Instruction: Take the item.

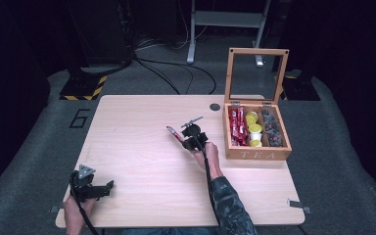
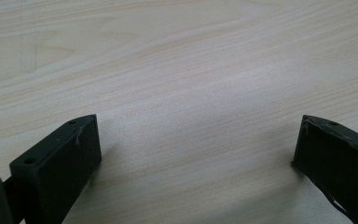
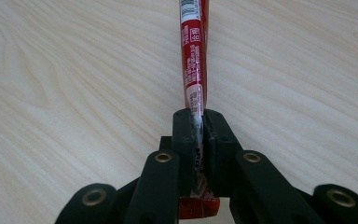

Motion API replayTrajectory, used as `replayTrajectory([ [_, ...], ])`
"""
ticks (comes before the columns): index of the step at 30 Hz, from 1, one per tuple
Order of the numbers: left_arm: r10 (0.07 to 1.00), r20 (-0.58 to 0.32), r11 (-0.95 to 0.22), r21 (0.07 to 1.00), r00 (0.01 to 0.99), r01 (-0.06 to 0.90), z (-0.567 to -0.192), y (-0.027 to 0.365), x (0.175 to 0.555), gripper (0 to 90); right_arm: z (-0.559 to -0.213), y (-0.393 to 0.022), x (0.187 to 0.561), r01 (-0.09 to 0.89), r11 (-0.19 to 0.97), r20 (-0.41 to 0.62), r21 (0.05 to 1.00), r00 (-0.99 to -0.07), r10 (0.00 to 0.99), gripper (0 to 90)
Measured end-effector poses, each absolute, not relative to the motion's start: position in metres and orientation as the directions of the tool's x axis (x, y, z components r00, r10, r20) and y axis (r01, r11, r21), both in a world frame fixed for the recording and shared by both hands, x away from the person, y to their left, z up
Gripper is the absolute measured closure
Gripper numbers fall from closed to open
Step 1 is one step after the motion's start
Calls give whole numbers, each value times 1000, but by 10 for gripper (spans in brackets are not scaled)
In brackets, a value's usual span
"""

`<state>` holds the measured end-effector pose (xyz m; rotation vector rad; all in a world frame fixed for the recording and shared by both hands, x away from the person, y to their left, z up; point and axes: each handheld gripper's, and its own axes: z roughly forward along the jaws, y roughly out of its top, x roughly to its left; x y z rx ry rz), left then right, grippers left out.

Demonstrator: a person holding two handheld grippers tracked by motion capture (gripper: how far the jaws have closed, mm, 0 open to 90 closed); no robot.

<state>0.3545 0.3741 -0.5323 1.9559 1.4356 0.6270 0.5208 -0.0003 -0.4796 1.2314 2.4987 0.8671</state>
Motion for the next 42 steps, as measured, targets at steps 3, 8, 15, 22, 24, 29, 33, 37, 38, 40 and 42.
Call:
replayTrajectory([
  [3, 956, 13, -213, 721, 294, 660, -532, 374, 354, 5, -485, 2, 521, 668, 456, 72, 587, -605, 793, 840],
  [8, 955, 13, -212, 724, 295, 656, -532, 374, 354, 6, -489, 2, 523, 678, 456, 76, 577, -600, 796, 836],
  [15, 956, 14, -214, 720, 295, 660, -532, 374, 354, 5, -494, 3, 525, 686, 466, 76, 558, -602, 795, 828],
  [22, 955, 10, -213, 718, 296, 663, -532, 374, 355, 5, -496, 5, 525, 688, 469, 77, 554, -603, 794, 696],
  [24, 956, 7, -208, 721, 293, 661, -532, 374, 355, 5, -494, 4, 525, 693, 454, 89, 560, -595, 798, 622],
  [29, 956, 7, -208, 723, 294, 659, -532, 374, 355, 5, -490, 1, 520, 695, 425, 128, 580, -593, 795, 382],
  [33, 956, 7, -207, 723, 293, 659, -532, 374, 355, 5, -486, 0, 512, 686, 428, 145, 588, -611, 779, 226],
  [37, 957, 8, -206, 723, 289, 659, -532, 374, 355, 5, -482, -6, 502, 649, 443, 130, 619, -641, 757, 119],
  [38, 957, 8, -205, 723, 289, 659, -532, 375, 355, 5, -480, -10, 494, 644, 437, 137, 628, -644, 752, 75],
  [40, 959, 1, -194, 728, 283, 657, -533, 374, 355, 5, -479, -13, 491, 636, 443, 136, 632, -654, 744, 66],
  [42, 959, 1, -196, 727, 284, 658, -533, 374, 355, 5, -476, -17, 483, 631, 439, 138, 639, -656, 742, 40],
])
